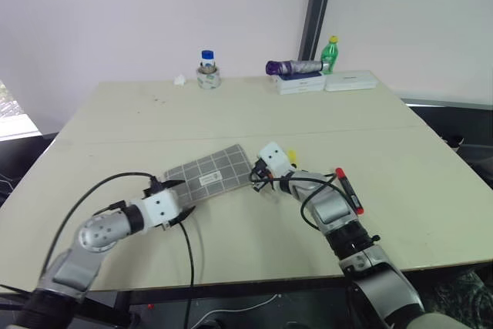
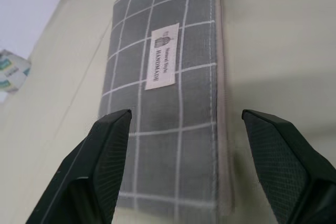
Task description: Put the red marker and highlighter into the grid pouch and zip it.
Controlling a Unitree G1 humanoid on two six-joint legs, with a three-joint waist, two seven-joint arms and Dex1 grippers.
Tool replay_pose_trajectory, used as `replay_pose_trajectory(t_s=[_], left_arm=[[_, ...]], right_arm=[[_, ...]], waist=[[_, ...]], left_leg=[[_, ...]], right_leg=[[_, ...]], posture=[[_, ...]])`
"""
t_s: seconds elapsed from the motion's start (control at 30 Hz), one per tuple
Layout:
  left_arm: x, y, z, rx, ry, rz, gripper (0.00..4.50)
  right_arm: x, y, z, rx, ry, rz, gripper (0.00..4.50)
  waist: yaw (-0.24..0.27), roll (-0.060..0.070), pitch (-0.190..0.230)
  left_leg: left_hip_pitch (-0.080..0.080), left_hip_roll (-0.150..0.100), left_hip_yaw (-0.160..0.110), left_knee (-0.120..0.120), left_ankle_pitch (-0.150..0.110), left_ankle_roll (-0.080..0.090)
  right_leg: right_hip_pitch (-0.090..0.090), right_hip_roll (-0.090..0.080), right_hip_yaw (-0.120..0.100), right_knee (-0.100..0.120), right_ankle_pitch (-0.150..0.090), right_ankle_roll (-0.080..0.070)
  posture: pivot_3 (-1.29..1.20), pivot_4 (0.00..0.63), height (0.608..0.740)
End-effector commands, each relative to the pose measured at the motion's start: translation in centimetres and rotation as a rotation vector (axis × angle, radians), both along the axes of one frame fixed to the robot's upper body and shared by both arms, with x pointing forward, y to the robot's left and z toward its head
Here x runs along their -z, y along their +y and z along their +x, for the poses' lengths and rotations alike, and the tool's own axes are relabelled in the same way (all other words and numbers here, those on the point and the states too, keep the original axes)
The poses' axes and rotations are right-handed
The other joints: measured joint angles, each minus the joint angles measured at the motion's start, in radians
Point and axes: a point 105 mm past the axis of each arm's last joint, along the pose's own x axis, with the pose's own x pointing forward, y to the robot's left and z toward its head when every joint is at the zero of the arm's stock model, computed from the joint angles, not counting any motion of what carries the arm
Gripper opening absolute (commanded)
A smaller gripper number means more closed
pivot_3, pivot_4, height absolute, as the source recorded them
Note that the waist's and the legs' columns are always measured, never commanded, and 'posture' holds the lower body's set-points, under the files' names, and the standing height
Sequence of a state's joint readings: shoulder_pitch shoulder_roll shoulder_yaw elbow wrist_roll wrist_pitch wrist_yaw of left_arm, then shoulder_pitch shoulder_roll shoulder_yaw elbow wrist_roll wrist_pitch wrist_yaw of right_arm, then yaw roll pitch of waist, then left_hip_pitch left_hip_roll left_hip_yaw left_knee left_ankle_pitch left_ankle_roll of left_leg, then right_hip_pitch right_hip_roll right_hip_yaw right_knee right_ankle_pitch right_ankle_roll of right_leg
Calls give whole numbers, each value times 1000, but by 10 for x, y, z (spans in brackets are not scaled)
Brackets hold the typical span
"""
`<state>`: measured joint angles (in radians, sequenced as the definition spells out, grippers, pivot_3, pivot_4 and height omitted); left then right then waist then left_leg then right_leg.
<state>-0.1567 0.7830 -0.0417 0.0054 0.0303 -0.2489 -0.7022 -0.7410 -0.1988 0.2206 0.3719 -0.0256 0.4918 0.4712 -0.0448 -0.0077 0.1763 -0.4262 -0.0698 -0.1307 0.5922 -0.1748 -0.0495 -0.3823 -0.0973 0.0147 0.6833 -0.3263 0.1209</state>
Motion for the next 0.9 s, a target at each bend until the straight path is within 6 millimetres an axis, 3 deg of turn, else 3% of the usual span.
replay_pose_trajectory(t_s=[0.03,0.13,0.23,0.43,0.63,0.9], left_arm=[[-18,16,-5,21,-33,-1,3956],[-14,31,-6,29,-17,88,4472],[-8,45,-3,51,-47,239,4472],[2,54,9,64,-59,258,4472],[8,45,26,111,-147,312,4472],[21,28,29,213,-189,327,4472]], right_arm=[[-18,6,3,-21,-57,22,0],[-17,7,2,-22,-55,24,0],[-16,7,2,-22,-53,25,0],[-17,9,3,-21,-55,26,0],[-17,10,4,-23,-55,20,0],[-16,14,9,-28,-56,-1,0]], waist=[[0,0,0],[0,0,0],[0,0,0],[1,0,0],[2,0,0],[3,0,0]], left_leg=[[0,0,0,0,0,0],[0,0,0,0,0,0],[0,0,1,0,0,0],[0,-1,1,0,0,0],[0,-2,2,0,0,0],[0,-2,2,1,0,0]], right_leg=[[0,0,0,0,0,0],[0,0,0,0,0,0],[-1,0,1,0,0,0],[-4,0,1,0,0,0],[-4,0,1,2,0,0],[-1,0,1,3,0,0]], posture=[[0,150,740],[0,150,740],[0,150,740],[0,150,740],[0,150,740],[0,150,740]])
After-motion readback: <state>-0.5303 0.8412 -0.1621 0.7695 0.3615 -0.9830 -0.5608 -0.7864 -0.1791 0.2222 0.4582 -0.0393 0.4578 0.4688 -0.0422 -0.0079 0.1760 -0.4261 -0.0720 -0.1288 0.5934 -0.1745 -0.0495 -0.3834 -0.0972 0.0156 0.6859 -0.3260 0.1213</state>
